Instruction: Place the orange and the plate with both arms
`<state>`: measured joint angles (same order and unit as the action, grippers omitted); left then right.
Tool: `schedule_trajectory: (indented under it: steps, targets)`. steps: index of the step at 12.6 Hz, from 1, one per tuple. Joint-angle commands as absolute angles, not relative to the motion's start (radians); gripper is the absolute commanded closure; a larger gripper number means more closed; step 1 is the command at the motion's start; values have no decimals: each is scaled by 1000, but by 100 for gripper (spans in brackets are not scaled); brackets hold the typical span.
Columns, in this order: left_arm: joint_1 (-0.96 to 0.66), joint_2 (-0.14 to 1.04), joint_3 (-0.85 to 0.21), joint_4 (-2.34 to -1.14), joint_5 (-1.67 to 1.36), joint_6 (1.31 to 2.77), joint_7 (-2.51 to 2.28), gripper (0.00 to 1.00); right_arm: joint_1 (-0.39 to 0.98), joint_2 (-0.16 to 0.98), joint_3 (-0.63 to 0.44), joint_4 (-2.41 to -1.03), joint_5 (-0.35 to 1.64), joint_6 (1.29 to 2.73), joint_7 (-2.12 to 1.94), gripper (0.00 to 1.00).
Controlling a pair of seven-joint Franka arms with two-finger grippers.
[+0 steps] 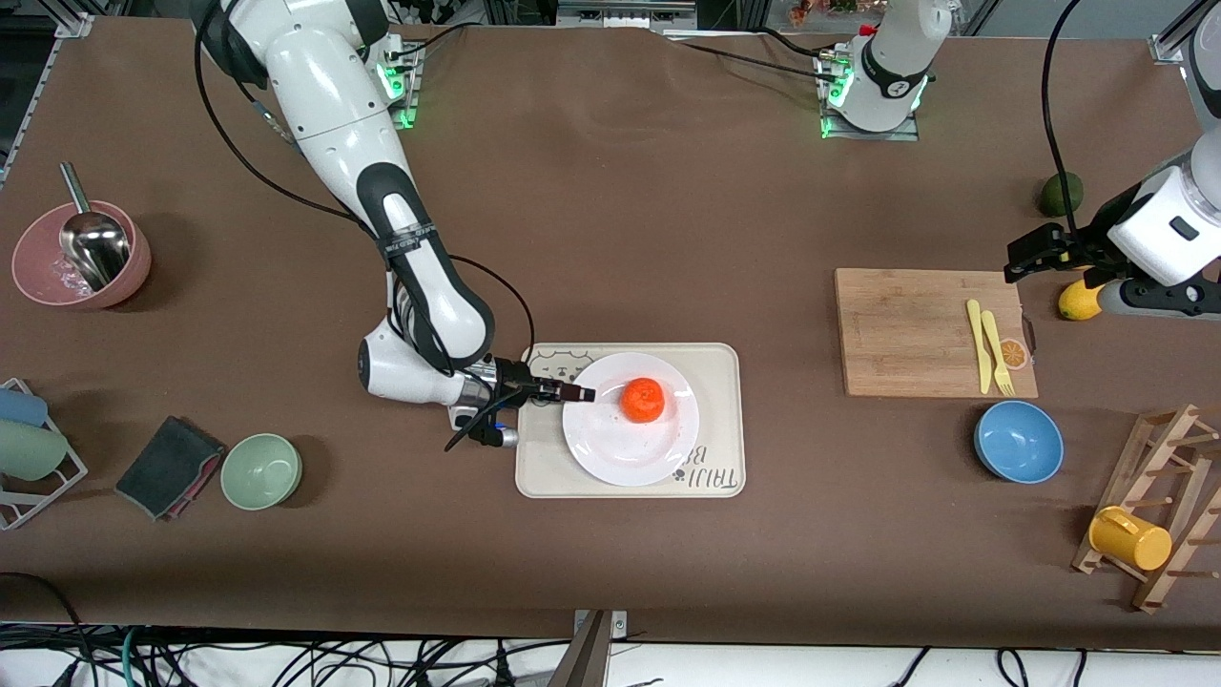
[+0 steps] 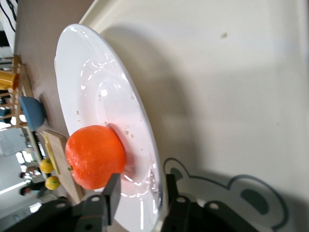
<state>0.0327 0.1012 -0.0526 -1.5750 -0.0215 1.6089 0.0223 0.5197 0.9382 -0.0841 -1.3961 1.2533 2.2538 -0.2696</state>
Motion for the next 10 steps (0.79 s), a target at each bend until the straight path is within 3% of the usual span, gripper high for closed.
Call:
schedule_trajectory:
  steps: [1, 8, 10]
  targets:
    - [31, 91, -48, -1586, -37, 1618, 38, 0, 526, 901, -92, -1376, 1030, 2255, -255, 0]
    - [32, 91, -48, -1585, -37, 1617, 38, 0, 526, 697, -156, -1420, 375, 2194, -156, 0]
    - [32, 91, -48, -1586, -37, 1617, 38, 0, 526, 608, -217, -1439, 225, 2104, -156, 0]
